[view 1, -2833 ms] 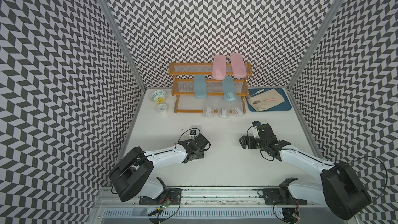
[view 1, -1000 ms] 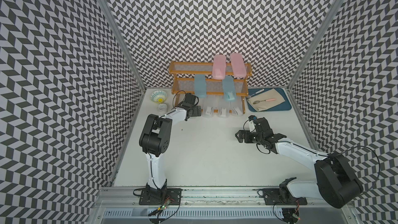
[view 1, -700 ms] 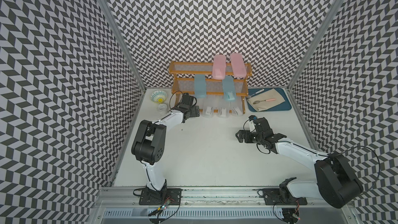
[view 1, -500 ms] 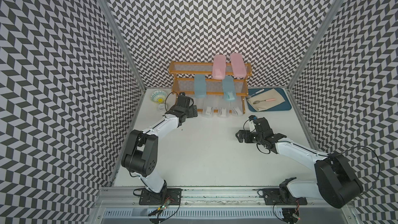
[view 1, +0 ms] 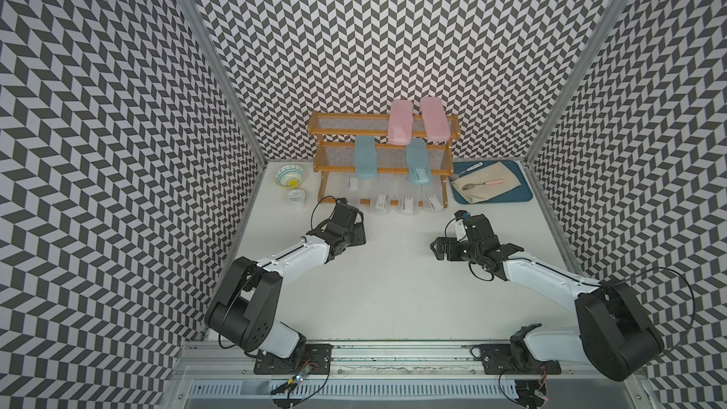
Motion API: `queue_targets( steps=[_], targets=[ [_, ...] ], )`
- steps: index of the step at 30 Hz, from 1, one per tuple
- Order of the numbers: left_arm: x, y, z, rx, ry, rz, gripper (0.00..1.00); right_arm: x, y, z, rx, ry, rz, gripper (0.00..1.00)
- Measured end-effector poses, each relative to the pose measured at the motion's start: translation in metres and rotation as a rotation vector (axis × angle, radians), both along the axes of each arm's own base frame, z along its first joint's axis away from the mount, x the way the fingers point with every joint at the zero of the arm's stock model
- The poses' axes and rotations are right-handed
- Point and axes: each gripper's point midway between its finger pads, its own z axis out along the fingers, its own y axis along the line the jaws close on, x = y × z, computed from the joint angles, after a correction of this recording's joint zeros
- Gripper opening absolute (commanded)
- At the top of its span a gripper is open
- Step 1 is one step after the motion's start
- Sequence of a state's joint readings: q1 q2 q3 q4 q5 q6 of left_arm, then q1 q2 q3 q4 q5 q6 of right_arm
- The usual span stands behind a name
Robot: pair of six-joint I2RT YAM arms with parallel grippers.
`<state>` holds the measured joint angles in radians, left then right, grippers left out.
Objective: Place the pencil cases on the shelf according to color
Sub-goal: Place the pencil case on the shelf.
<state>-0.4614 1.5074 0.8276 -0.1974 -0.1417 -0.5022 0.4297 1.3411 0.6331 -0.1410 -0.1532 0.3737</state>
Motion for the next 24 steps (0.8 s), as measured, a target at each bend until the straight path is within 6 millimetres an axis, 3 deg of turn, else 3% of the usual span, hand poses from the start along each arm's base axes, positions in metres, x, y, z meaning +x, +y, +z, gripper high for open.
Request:
queue_targets(
  steps=[11,24],
  targets=[
    [0.031,0.002,-0.033,0.06,0.051,0.031,0.6,-0.004,-0.003,-0.004,-0.014,0.005,0.0,1.0],
    [0.09,0.0,-0.03,0.098,-0.017,0.048,0.61,-0.003,-0.008,-0.004,-0.037,-0.003,-0.011,1.0]
  ],
)
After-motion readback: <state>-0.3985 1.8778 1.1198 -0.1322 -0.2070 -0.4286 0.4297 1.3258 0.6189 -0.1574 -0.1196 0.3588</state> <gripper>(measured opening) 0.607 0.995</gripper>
